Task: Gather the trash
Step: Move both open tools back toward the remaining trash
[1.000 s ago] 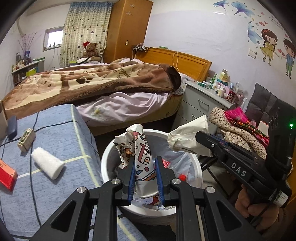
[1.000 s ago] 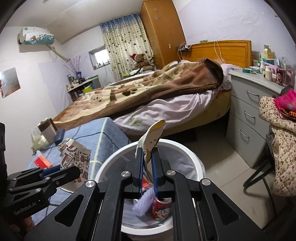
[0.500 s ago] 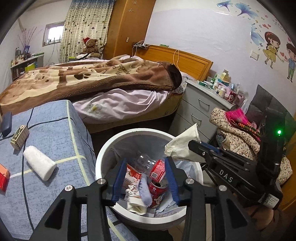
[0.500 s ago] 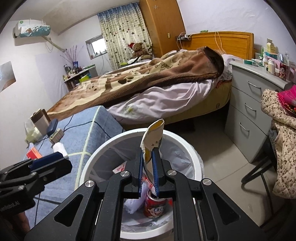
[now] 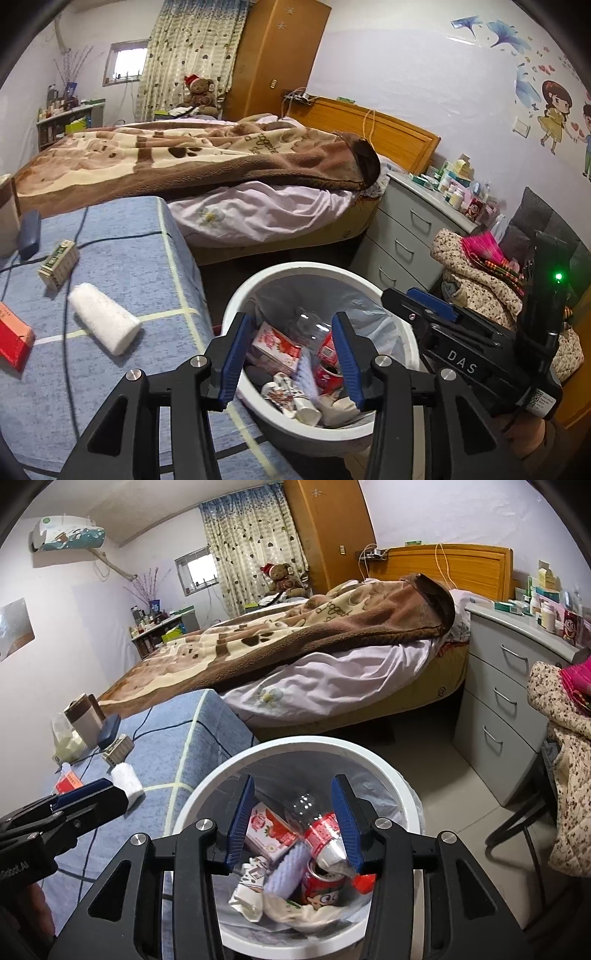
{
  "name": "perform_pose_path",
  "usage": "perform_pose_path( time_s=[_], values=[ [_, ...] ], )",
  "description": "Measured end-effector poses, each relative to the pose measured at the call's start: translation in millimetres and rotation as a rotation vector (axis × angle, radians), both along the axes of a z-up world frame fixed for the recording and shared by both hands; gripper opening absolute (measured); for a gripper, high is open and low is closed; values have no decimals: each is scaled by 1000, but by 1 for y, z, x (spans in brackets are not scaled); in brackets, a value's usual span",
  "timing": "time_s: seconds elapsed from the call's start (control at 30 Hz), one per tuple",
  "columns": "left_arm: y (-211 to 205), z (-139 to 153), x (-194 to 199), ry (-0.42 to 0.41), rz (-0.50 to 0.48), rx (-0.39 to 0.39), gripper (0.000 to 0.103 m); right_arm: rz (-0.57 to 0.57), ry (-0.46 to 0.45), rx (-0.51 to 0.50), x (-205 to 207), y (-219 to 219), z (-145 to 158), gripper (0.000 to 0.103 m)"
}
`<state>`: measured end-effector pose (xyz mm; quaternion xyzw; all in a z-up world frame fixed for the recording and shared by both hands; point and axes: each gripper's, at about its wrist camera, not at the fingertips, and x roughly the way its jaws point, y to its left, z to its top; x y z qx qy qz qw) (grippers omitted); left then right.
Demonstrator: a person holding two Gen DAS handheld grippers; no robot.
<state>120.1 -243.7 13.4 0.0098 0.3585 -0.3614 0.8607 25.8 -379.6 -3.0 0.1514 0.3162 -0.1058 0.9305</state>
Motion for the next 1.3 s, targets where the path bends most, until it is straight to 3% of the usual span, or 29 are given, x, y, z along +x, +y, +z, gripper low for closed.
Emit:
perform_pose_path(
  time_s=[0.67, 0.87, 1.3],
  values=[
    [95, 18, 17, -53, 192, 2, 48, 118, -54, -24, 24, 54, 13, 49],
    [132, 16, 29, -42, 271, -4, 49, 166, -57, -27, 38, 73, 12, 56],
    [220, 2, 65, 10, 475, -24, 50, 319, -22, -52, 79, 122, 3, 57]
  ],
)
